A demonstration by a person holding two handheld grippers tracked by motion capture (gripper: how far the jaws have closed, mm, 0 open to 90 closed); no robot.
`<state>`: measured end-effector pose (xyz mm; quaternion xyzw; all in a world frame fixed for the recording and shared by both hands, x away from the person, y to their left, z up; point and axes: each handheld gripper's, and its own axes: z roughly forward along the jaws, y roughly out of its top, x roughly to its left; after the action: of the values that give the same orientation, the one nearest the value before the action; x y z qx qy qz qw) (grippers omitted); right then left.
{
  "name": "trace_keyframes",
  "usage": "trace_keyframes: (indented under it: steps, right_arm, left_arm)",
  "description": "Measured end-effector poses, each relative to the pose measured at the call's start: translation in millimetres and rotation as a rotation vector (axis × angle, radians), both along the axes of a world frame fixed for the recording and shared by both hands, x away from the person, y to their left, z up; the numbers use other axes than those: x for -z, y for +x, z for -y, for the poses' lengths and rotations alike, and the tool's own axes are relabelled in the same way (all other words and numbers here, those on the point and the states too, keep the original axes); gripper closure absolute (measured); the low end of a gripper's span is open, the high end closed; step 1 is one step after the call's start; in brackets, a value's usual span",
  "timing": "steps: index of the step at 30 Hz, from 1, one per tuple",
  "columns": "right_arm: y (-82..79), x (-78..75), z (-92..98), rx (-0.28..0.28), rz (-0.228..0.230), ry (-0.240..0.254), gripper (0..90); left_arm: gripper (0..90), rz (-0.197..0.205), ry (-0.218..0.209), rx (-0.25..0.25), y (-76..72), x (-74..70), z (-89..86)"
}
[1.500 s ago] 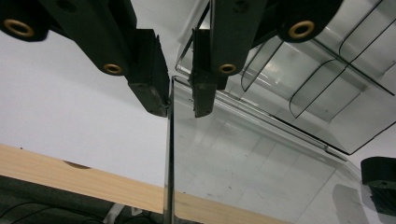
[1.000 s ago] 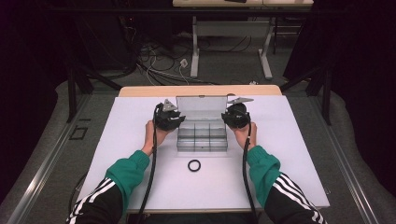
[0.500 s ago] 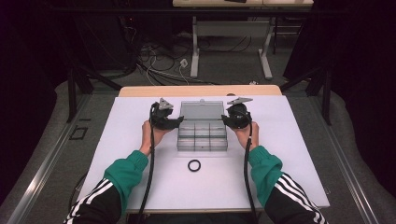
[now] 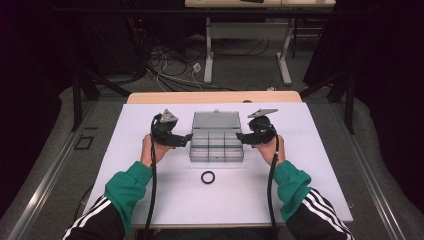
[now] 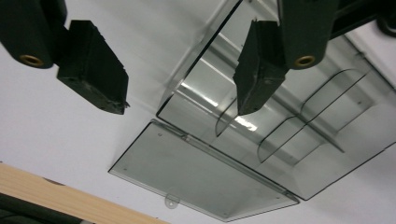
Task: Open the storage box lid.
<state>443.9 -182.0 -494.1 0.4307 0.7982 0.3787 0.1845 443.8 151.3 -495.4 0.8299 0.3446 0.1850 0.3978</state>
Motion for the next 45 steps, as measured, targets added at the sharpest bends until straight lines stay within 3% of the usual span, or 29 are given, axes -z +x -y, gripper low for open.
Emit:
trace_keyframes:
  steps: [8,13,23,26,29,31,39,45]
  right_arm:
    - [-15.3,-1.1,-0.6,-0.061,-0.014,0.005,21.7]
    - [-22.9,-1.4,-0.7,-0.1,-0.018,0.002,16.4]
    - [-39.2,1.1,-2.0,-0.148,-0.054,0.012,5.9]
    - [-45.1,1.8,-1.7,-0.169,-0.058,0.022,2.4]
    - [-48.4,1.0,-0.7,-0.183,-0.077,0.013,0.3]
    - [-53.1,3.2,-0.9,-0.194,-0.067,0.033,0.0]
    - [-62.2,5.8,-1.7,-0.207,-0.073,0.033,0.0]
    - [-65.3,7.8,-2.4,-0.225,-0.085,0.041,0.0]
  left_arm:
    - [4.7,-0.023,0.018,0.035,-27.2,-2.7,-7.0]
    - [0.2,-0.018,0.041,0.038,-43.4,-4.0,-15.0]
    - [0.1,-0.031,0.043,0.018,-66.1,-2.2,-40.7]
    - [0.1,-0.029,0.06,0.012,-76.7,-2.1,-49.6]
    - [0.1,-0.02,0.074,0.007,-81.8,-2.6,-54.6]
    - [0.0,-0.019,0.071,-0.002,-86.8,-2.0,-60.5]
    - [0.1,-0.04,0.059,-0.025,-100.6,3.2,-76.4]
    - [0.0,-0.042,0.05,-0.031,-102.9,5.3,-82.6]
